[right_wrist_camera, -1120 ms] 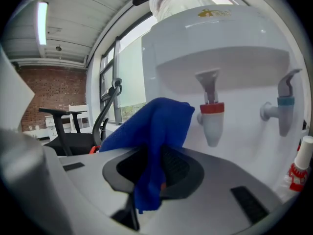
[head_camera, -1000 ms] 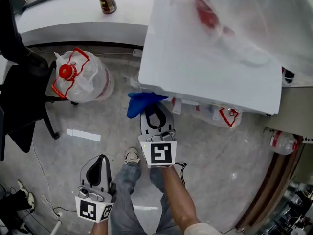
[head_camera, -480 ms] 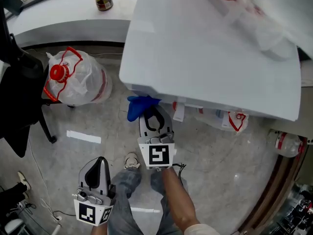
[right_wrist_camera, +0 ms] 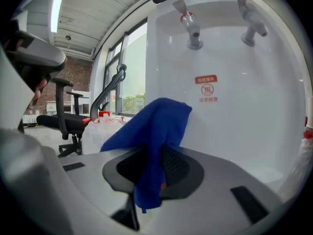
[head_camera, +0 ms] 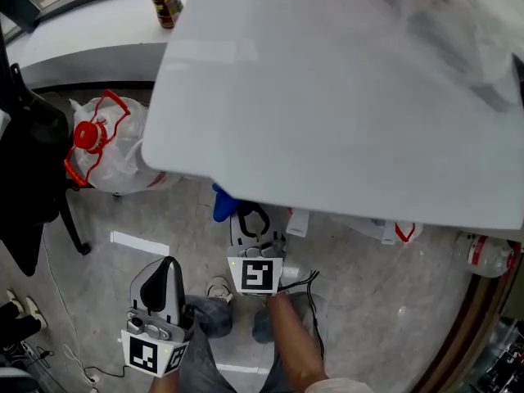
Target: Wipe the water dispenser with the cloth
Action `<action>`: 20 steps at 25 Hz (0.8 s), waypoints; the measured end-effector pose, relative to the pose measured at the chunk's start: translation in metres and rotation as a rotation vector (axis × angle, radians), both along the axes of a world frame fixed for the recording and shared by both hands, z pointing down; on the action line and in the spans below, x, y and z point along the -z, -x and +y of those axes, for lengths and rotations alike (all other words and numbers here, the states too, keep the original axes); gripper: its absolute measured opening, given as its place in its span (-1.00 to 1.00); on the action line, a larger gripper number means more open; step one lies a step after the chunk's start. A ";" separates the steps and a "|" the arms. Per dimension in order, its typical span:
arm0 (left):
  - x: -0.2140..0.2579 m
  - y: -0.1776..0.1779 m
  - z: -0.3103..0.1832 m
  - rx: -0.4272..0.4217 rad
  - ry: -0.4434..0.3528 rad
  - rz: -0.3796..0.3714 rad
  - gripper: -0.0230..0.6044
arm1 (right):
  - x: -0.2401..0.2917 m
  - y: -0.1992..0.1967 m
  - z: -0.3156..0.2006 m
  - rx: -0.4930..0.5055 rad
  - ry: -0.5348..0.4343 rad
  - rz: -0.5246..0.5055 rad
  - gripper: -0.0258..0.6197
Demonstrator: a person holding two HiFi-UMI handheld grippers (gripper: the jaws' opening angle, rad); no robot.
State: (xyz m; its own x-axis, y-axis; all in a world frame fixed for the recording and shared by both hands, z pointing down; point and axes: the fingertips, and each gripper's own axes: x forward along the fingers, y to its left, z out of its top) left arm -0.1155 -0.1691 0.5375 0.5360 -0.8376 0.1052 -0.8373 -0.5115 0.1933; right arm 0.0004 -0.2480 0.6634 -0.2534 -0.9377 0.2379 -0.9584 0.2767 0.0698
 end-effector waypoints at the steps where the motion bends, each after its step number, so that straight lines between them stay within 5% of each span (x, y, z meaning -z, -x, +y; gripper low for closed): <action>1: -0.004 -0.003 -0.002 -0.005 -0.004 -0.001 -0.89 | -0.007 -0.001 0.001 0.001 0.005 0.007 -0.64; 14: -0.056 -0.045 -0.031 -0.072 -0.088 0.045 -0.89 | -0.040 -0.008 0.021 0.064 -0.051 0.086 -0.64; 20: -0.084 -0.051 -0.029 -0.087 -0.135 0.042 -0.89 | -0.065 -0.007 0.039 -0.042 -0.061 0.003 -0.64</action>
State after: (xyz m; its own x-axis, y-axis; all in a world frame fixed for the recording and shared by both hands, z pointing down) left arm -0.0642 -0.1982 0.6218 0.6088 -0.7928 -0.0292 -0.7813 -0.6056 0.1512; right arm 0.0077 -0.2091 0.7282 -0.2130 -0.9602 0.1807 -0.9688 0.2315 0.0883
